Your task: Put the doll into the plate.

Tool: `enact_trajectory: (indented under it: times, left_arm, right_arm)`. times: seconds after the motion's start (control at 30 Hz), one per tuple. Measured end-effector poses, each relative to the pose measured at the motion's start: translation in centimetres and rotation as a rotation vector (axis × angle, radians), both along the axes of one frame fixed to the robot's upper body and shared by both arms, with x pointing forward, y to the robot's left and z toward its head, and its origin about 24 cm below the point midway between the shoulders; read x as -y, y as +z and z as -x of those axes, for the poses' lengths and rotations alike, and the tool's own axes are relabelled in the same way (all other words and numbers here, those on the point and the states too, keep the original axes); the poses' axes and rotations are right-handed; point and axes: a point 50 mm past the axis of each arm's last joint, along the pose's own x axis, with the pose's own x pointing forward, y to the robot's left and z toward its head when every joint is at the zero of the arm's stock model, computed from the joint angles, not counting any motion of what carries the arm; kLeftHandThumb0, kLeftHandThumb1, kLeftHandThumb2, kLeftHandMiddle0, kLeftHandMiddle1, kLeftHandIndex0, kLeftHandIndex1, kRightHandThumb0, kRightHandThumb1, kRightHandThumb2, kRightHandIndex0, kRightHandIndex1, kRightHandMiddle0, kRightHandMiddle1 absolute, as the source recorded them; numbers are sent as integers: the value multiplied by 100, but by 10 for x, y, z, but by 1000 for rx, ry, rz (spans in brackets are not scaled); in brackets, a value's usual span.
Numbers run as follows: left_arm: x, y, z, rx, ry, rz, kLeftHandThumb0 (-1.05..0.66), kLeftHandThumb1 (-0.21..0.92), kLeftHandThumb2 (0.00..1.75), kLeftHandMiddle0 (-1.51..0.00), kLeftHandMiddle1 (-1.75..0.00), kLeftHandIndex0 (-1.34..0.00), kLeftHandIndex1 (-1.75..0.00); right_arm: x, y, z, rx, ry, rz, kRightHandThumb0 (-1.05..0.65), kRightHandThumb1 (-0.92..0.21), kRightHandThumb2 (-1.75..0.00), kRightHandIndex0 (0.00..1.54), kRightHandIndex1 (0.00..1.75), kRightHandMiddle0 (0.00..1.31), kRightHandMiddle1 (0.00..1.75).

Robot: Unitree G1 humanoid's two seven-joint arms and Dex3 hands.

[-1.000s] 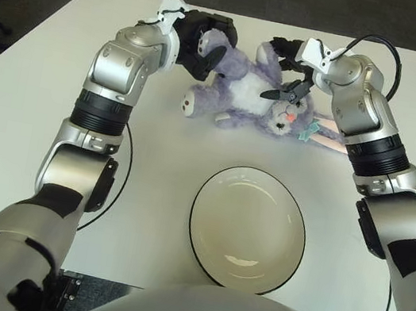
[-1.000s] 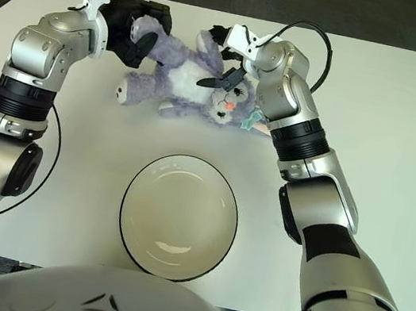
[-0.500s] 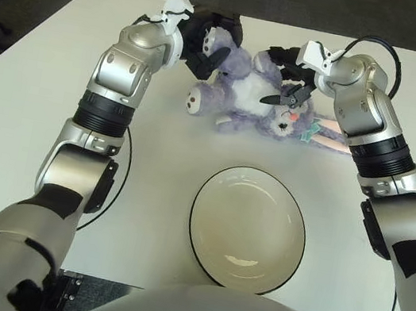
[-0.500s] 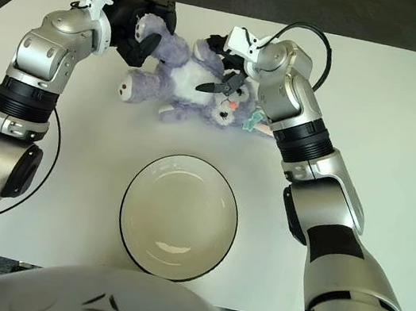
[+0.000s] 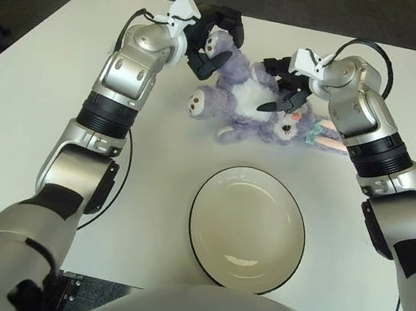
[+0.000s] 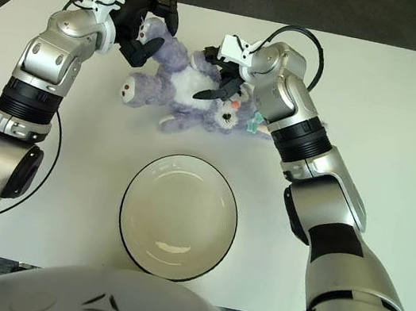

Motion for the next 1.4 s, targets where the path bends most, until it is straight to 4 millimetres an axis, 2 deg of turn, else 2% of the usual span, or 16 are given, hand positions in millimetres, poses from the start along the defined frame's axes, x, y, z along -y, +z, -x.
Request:
enact_trajectory:
  times: [0.1,0.37,0.47,0.77,1.1,1.4]
  left_arm:
    - [1,0,0,12,9,-7,0,-7,159,-98,-129,-79,-175]
    - [2,-3,1,27,20,-12,0,-6,159,-98,-128,-79,-175]
    - [4,-4,2,24,11,0,0,-6,158,-98,-128,-79,-175]
    - [8,-3,5,14,-14,56,0,-5,158,-97,-128,-79,-175]
    - [11,-2,7,4,-28,85,0,-4,157,-95,-130,-78,-175]
    - [11,-1,7,2,-26,97,0,-3,156,-95,-130,-78,-175]
  right_arm:
    - [-2,-1,0,37,5,17,-78,-70,-48,27,49,0,1]
    - [-8,-15,0,58,17,-12,-61,-46,-73,26,52,0,9]
    - [-9,-22,1,37,25,-5,-56,-40,-80,27,52,0,7]
    - [-12,-32,6,-4,72,35,-52,-37,-86,25,52,0,2]
    - [-12,-34,10,-1,85,63,-48,-32,-91,17,51,0,16]
    - [-13,-35,11,7,88,82,-45,-29,-95,18,48,0,22]
